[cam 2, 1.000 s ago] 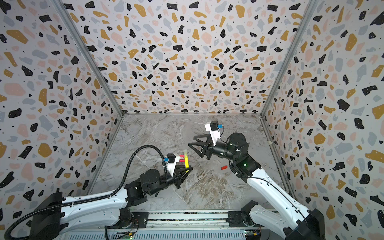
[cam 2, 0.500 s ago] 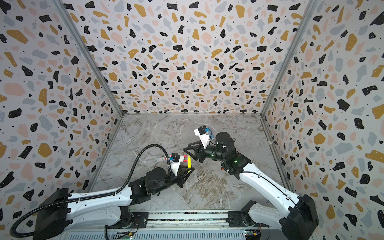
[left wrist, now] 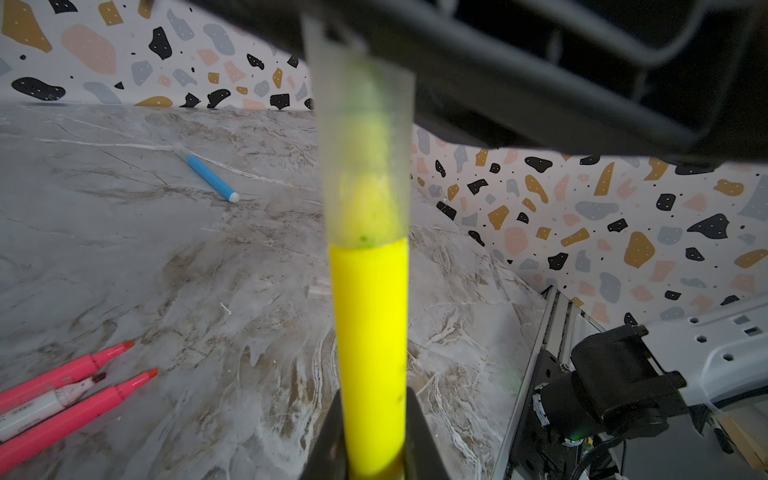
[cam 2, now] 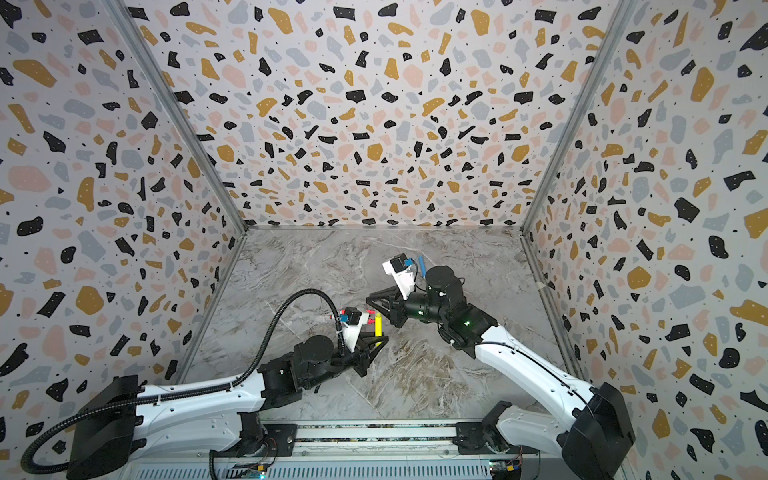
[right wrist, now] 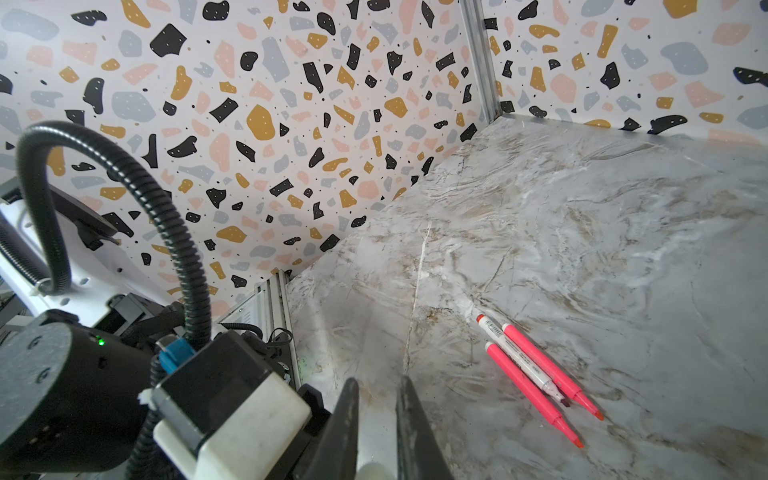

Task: Insert the pens into the pen caps
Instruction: 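Press the clear cap further down onto the highlighter with the right gripper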

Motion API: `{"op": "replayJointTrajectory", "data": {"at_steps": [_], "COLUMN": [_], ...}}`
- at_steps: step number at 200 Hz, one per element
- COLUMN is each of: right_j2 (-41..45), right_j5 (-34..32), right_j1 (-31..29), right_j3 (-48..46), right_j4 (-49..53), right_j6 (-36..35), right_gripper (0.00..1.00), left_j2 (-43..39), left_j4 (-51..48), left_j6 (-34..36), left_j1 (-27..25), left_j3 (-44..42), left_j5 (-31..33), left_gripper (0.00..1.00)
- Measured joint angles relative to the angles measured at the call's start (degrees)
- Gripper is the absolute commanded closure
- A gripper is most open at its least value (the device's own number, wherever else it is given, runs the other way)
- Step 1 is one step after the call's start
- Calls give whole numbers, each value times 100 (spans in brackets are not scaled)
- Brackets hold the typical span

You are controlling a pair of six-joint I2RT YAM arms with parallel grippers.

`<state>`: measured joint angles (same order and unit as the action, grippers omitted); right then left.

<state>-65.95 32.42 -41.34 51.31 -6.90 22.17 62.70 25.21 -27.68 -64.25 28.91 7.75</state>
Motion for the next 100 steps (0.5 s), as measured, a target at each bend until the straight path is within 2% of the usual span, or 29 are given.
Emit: {"op": "replayJointTrajectory", "data": {"at_steps": [20,100], "right_j2": [31,435], "right_j5": [-52,-1040], "right_j1": [-24,-435], "right_j3": [-219,-1196], "right_j4": [-210,-1132], "right_j6": [46,369], "right_gripper": [100,100], "left_j2": [-11,-164], "left_j4": [-162,-1003], "left_j6": [-9,129], "left_j1": [-11,-20], "left_j3": [4,116], "left_j5": [59,24], "left_gripper": [100,100]}}
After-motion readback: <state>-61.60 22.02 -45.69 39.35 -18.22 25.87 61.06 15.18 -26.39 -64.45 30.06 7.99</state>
